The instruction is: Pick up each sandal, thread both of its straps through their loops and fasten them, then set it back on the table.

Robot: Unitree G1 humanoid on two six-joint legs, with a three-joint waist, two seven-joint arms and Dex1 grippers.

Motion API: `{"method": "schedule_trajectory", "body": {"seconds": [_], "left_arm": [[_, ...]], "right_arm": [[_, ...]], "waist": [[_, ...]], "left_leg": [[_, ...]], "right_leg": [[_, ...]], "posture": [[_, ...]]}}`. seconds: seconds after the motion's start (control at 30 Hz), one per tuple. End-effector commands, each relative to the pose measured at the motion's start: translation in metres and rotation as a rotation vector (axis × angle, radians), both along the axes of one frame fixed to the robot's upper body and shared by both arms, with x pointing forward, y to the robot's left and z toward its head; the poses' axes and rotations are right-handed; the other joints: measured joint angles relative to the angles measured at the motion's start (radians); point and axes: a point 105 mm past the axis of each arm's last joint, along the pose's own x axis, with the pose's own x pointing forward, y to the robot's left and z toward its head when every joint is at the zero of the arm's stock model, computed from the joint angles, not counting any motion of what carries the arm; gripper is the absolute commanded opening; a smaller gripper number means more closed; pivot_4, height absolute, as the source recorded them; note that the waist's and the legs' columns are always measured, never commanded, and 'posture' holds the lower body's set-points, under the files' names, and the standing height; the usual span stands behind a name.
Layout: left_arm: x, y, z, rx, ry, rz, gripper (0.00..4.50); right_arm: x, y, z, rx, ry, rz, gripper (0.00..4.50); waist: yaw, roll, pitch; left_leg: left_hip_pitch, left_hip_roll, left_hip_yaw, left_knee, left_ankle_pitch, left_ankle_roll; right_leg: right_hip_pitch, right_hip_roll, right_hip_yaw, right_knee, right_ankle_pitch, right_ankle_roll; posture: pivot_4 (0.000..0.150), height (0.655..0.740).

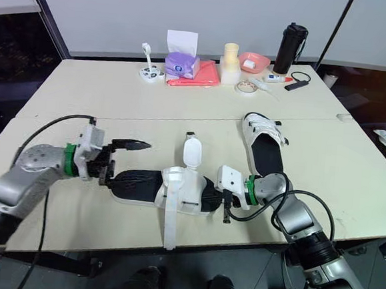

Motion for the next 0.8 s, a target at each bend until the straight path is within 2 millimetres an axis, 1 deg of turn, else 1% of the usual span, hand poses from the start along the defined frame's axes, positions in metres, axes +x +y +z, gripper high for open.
{"method": "schedule_trajectory", "body": {"seconds": [0.03, 0.1, 0.13, 0.2, 0.23, 0.33, 0.47, 0.53, 0.67, 0.8], "left_arm": [[-0.036, 0.003, -0.003, -0.045, 0.307, -0.095, 4.45], [-0.055, 0.002, -0.012, -0.044, 0.449, -0.145, 4.45], [-0.062, 0.001, -0.015, -0.044, 0.492, -0.163, 4.45], [-0.072, -0.006, -0.024, -0.028, 0.512, -0.18, 4.45], [-0.075, -0.013, -0.032, -0.019, 0.508, -0.178, 4.45], [-0.073, -0.03, -0.045, -0.027, 0.487, -0.155, 4.45], [-0.067, -0.048, -0.056, -0.042, 0.474, -0.131, 4.45], [-0.068, -0.054, -0.063, -0.022, 0.441, -0.146, 4.45], [-0.061, -0.062, -0.075, -0.02, 0.409, -0.123, 4.45], [-0.056, -0.071, -0.082, -0.034, 0.391, -0.101, 4.45]], "right_arm": [[0.004, -0.013, -0.014, -0.066, 0.031, -0.055, 0.0], [0.004, -0.014, -0.013, -0.066, 0.03, -0.056, 0.0], [0.004, -0.014, -0.013, -0.066, 0.03, -0.057, 0.0], [0.003, -0.014, -0.012, -0.065, 0.031, -0.058, 0.0], [0.003, -0.014, -0.012, -0.064, 0.034, -0.06, 0.0], [0.001, -0.013, -0.011, -0.058, 0.036, -0.064, 0.0], [0.0, -0.012, -0.009, -0.054, 0.032, -0.069, 0.0], [-0.001, -0.011, -0.008, -0.051, 0.03, -0.072, 0.0], [-0.002, -0.011, -0.006, -0.051, 0.03, -0.072, 0.0], [-0.002, -0.009, -0.006, -0.048, 0.027, -0.076, 0.0]], "waist": [[0.0, 0.0, 0.0], [0.003, 0.001, 0.0], [0.004, 0.001, 0.0], [0.007, 0.001, 0.0], [0.008, 0.001, 0.0], [0.011, 0.001, 0.0], [0.011, 0.001, 0.0], [0.01, 0.001, 0.0], [0.011, 0.001, 0.0], [0.011, 0.001, 0.0]], "left_leg": [[0.0, 0.0, 0.0, 0.0, 0.0, 0.0], [0.001, 0.001, 0.0, 0.0, 0.0, 0.0], [0.002, 0.001, 0.0, -0.001, 0.0, 0.0], [0.002, 0.003, 0.0, -0.001, 0.0, 0.0], [0.002, 0.004, 0.001, -0.001, 0.0, 0.0], [0.002, 0.004, 0.001, -0.001, 0.0, -0.001], [0.002, 0.004, 0.002, -0.001, 0.0, -0.001], [0.002, 0.004, 0.002, -0.001, 0.0, -0.001], [0.002, 0.004, 0.003, -0.002, 0.0, -0.001], [0.002, 0.004, 0.003, -0.002, 0.0, -0.001]], "right_leg": [[0.0, 0.0, 0.0, 0.0, 0.0, 0.0], [-0.001, 0.0, 0.0, 0.0, 0.0, -0.001], [-0.001, 0.0, 0.0, -0.001, -0.001, -0.002], [-0.001, -0.001, 0.0, -0.001, -0.002, -0.004], [-0.001, -0.001, 0.0, -0.002, -0.002, -0.004], [0.0, -0.001, 0.0, -0.004, -0.002, -0.005], [0.003, -0.001, 0.001, -0.005, -0.002, -0.005], [0.003, -0.001, 0.001, -0.005, -0.002, -0.005], [0.003, -0.002, 0.001, -0.005, -0.002, -0.006], [0.003, -0.002, 0.001, -0.006, -0.003, -0.007]], "posture": [[0.15, 0.74], [0.15, 0.74], [0.15, 0.74], [0.15, 0.74], [0.15, 0.74], [0.15, 0.74], [0.15, 0.74], [0.15, 0.74], [0.15, 0.74], [0.15, 0.74]]}}
